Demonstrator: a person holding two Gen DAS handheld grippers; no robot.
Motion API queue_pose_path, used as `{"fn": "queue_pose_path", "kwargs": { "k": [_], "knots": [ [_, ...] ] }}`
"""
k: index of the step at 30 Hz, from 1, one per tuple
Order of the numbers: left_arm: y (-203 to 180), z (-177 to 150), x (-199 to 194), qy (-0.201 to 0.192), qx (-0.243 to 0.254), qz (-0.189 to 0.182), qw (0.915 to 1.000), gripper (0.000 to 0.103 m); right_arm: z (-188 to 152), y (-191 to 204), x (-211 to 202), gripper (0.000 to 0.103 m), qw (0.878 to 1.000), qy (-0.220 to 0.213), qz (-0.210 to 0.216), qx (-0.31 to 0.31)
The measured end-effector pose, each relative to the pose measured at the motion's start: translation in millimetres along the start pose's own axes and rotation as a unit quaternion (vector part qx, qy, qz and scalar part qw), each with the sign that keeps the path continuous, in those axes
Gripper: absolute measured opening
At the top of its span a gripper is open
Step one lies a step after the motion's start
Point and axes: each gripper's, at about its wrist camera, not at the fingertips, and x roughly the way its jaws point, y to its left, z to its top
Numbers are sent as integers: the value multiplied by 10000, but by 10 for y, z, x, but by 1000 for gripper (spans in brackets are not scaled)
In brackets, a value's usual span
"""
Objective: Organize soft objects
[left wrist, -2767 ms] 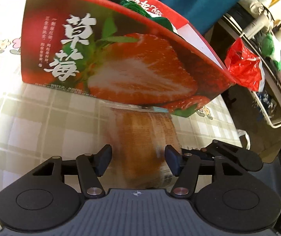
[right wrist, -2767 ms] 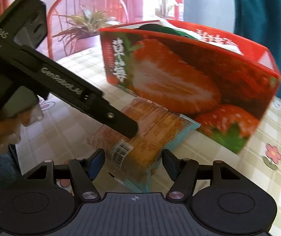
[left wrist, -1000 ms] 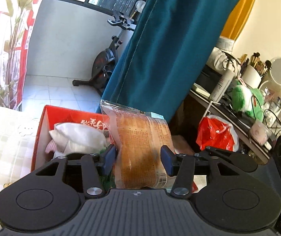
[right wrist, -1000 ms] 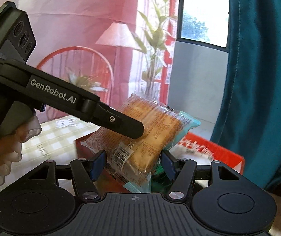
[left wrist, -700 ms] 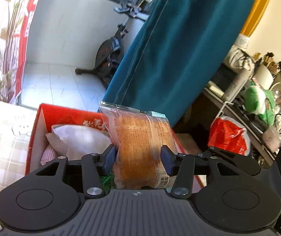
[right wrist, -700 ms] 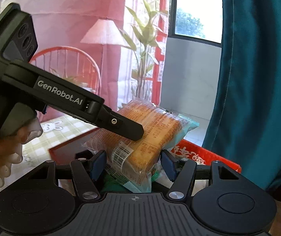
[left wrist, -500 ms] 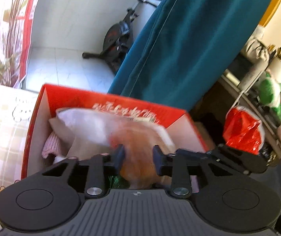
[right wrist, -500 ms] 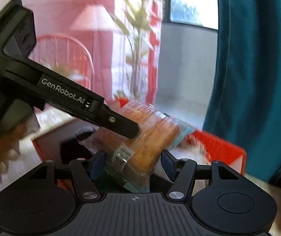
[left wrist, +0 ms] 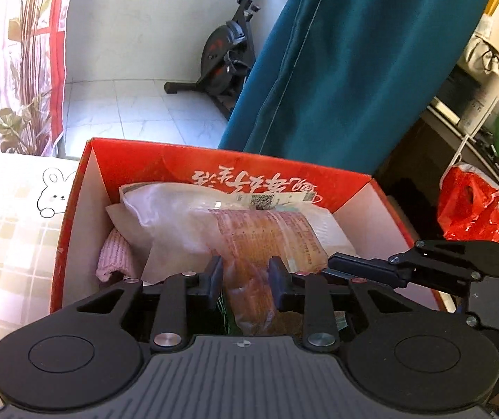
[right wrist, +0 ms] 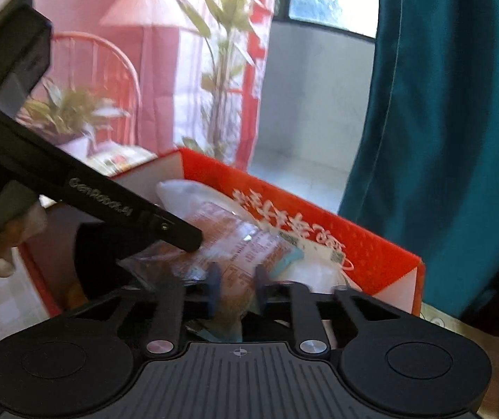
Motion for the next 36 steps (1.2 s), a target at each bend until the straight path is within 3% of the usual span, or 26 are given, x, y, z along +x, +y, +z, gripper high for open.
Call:
{"fn": "queue_pose_path", "kwargs": {
  "k": [7, 13, 15, 17, 19, 21, 24, 27, 30, 36],
  "knots": [
    [-35, -11, 67, 110, 183, 124, 9997, 32, 38, -2, 170, 9, 9990, 455, 14, 43],
    [-92, -67, -90, -107, 249, 225, 9994, 36, 12, -25, 124, 11, 9986, 449, -4, 279],
    [-83, -111, -177, -166, 142, 157, 9996, 56, 22, -41, 42, 22, 9984, 409, -79, 395],
    [-86, -179, -280, -289, 129, 149, 9994, 68, 14, -58, -70, 28, 9981, 316, -211, 487],
    [-107, -249, -373, -374, 194, 275, 9987, 77, -14, -85, -176, 36, 9970, 278, -328, 639],
    [-121, -296, -447, -440, 217, 346, 9982, 89, -62, -116, -260, 53, 9953, 286, -366, 855],
    [-140, -374, -598, -552, 229, 429, 9973, 101, -142, -114, -371, 71, 9928, 278, -490, 1058],
    [-161, -426, -702, -592, 307, 557, 9962, 103, -201, -85, -473, 90, 9902, 254, -620, 1222],
    [-160, -484, -818, -648, 281, 665, 9953, 103, -245, -75, -585, 100, 9872, 180, -652, 1444],
    [-195, -551, -1071, -731, 324, 812, 9935, 103, -274, -7, -796, 102, 9832, 93, -826, 1626]
  ]
}}
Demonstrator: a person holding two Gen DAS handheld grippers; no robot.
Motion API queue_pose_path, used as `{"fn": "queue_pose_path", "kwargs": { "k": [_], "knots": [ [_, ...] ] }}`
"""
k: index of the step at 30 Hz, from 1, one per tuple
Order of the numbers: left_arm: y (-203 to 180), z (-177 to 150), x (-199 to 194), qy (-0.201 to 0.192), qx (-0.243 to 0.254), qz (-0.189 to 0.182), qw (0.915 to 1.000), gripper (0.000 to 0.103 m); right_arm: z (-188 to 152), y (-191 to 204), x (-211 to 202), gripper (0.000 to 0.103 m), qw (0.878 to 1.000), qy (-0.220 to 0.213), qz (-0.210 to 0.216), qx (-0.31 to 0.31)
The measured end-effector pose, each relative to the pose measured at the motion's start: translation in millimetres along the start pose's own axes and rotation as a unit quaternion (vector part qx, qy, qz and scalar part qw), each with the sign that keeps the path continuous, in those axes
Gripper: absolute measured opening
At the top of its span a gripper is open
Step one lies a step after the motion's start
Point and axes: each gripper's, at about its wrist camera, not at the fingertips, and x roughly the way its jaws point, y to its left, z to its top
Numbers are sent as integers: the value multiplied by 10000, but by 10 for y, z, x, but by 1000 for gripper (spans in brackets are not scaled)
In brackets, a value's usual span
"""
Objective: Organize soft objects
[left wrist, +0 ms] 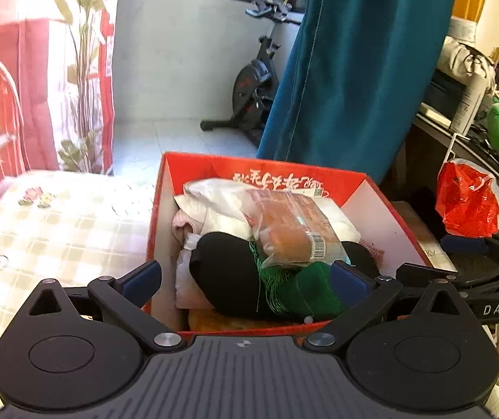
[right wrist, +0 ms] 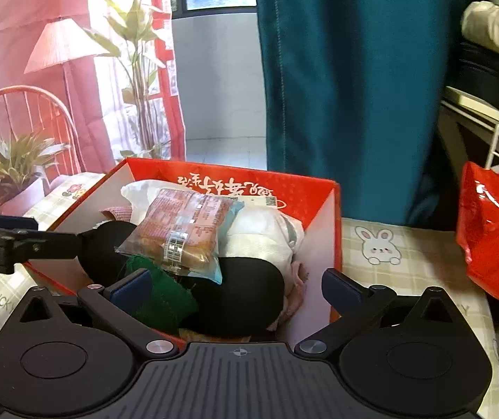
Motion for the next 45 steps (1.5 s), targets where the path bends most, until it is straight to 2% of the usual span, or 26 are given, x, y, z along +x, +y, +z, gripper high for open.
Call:
{"fn": "queue_pose_path", "kwargs": {
  "k": [5, 11, 15, 20, 23, 28, 34, 37, 45],
  "knots": [
    [-74, 6, -225, -188, 184, 267, 9993, 103, -24, 19, -223, 103, 9998, -153, -22, 132],
    [-124, -17, -592, -632, 118, 199, 9977, 103, -22, 82, -574, 103, 9990, -417, -54, 171],
    [-217, -35, -825, -811, 254, 495, 9952, 103, 3, 109, -840, 103, 9973, -669, -122, 290],
    [-321, -24, -1128, -971, 356, 679, 9923, 103, 32, 167, -1205, 103, 9952, -892, -44, 400],
    [-364, -21, -1335, -1078, 302, 734, 9910, 103, 42, 243, -1417, 103, 9945, -995, -42, 331],
    [-483, -83, -1687, -1276, 435, 1120, 9845, 103, 24, 399, -1775, 103, 9925, -1211, -56, 146],
    [-491, -186, -2106, -1710, 387, 1026, 9792, 103, -40, 495, -2187, 103, 9883, -1487, -218, 252],
    [-534, -220, -2228, -1666, 381, 1043, 9798, 103, -98, 503, -2350, 103, 9864, -1585, -215, 370],
    [-695, -364, -2512, -1858, 533, 1195, 9738, 103, -281, 567, -2628, 103, 9854, -1614, -395, 375]
  ]
}}
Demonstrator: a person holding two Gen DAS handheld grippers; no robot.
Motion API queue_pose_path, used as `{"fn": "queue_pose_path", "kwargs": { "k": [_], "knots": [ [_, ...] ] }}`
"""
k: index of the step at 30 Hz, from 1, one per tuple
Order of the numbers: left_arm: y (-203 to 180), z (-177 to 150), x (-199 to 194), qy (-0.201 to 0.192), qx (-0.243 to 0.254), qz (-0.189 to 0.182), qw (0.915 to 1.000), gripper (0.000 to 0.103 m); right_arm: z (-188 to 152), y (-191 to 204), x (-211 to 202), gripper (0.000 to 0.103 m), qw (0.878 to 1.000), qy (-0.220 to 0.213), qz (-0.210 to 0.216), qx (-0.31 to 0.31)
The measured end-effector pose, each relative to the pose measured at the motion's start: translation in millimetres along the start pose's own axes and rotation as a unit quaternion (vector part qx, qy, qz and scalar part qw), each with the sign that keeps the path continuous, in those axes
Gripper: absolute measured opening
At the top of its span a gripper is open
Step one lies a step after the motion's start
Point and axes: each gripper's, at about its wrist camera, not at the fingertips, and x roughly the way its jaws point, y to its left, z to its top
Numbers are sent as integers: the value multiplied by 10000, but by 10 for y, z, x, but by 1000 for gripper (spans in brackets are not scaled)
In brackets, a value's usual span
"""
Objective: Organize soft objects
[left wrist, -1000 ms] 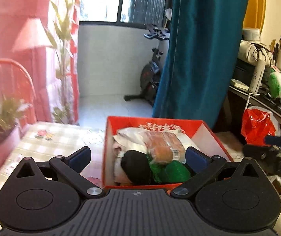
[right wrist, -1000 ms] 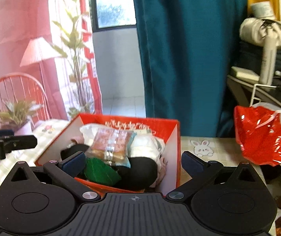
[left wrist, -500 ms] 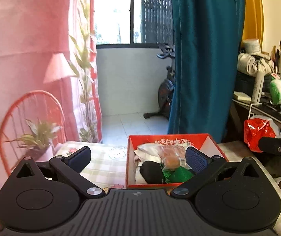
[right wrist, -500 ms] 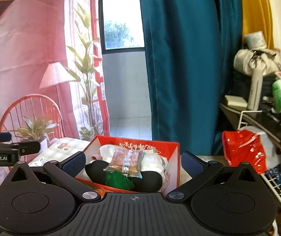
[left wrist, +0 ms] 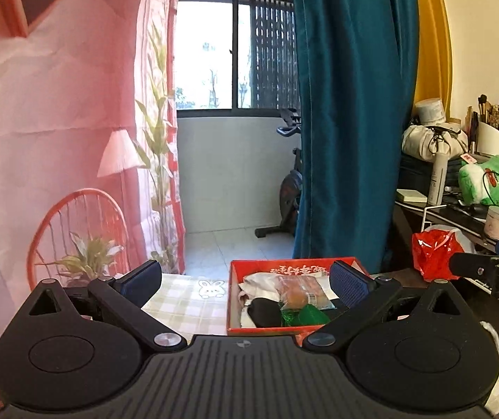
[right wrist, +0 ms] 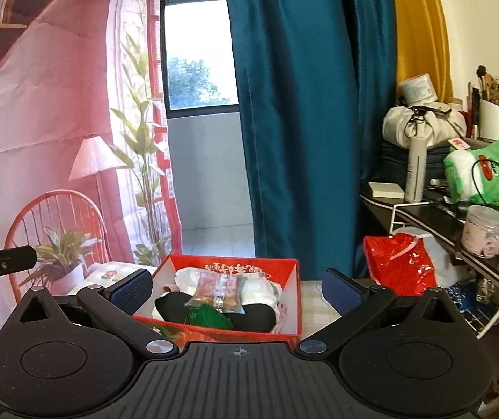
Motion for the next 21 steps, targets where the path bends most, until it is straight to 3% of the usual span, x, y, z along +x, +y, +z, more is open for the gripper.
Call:
{"fn": "queue_pose_path", "kwargs": {
  "k": [4, 21],
  "knots": [
    [-38, 4, 5, 38, 92, 261, 9996, 103, 9, 22, -76, 103, 10000, -38, -30, -86],
    [28, -52, 32, 193, -101, 303, 9993, 103, 25, 69, -60, 103, 9997, -7, -103, -205]
  ]
}}
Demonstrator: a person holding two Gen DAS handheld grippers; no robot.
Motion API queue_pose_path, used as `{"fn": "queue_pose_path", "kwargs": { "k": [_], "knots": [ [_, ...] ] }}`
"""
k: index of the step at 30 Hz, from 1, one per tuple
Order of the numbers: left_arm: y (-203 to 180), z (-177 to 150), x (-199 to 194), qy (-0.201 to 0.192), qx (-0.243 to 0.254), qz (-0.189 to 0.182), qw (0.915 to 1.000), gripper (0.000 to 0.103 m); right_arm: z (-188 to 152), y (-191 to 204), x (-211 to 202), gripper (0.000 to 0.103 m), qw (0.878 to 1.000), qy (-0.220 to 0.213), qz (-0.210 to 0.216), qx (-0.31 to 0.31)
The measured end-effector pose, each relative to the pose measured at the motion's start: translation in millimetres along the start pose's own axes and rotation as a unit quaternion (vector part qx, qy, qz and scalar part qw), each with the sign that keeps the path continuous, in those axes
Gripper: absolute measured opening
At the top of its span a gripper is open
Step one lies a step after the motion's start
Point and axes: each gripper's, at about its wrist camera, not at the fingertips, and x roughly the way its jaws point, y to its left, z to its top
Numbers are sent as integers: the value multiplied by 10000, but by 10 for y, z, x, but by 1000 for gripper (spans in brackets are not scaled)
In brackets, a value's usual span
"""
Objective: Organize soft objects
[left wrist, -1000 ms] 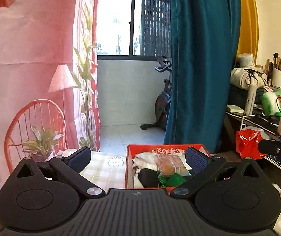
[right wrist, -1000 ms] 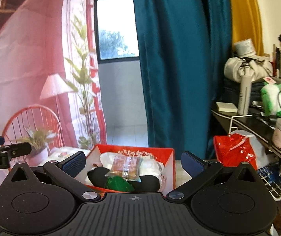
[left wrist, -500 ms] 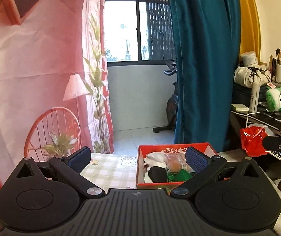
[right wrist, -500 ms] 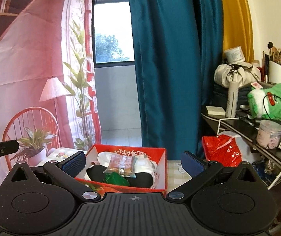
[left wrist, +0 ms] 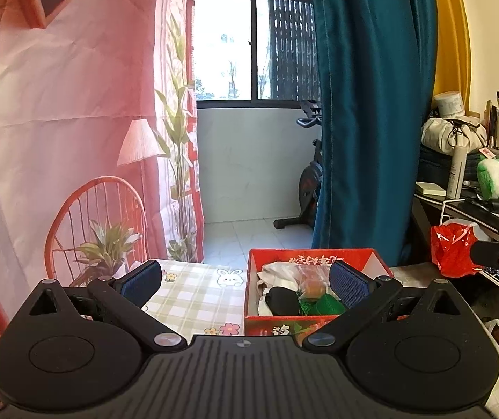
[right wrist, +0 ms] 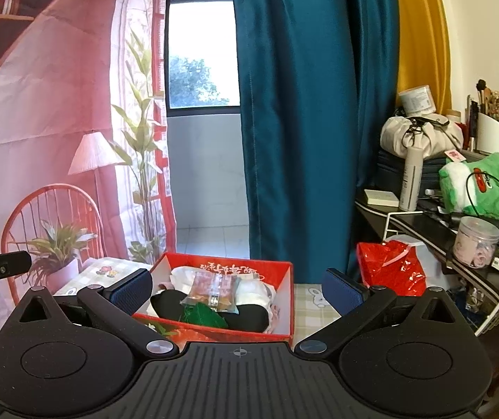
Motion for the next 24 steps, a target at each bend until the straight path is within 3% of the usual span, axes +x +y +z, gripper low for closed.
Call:
{"fn": "queue_pose_path", "kwargs": {
  "k": [24],
  "knots": [
    [33, -30, 7, 92, -79, 50, 9999, 103, -21, -12, -12, 103, 10000, 19, -50, 7]
  ]
}}
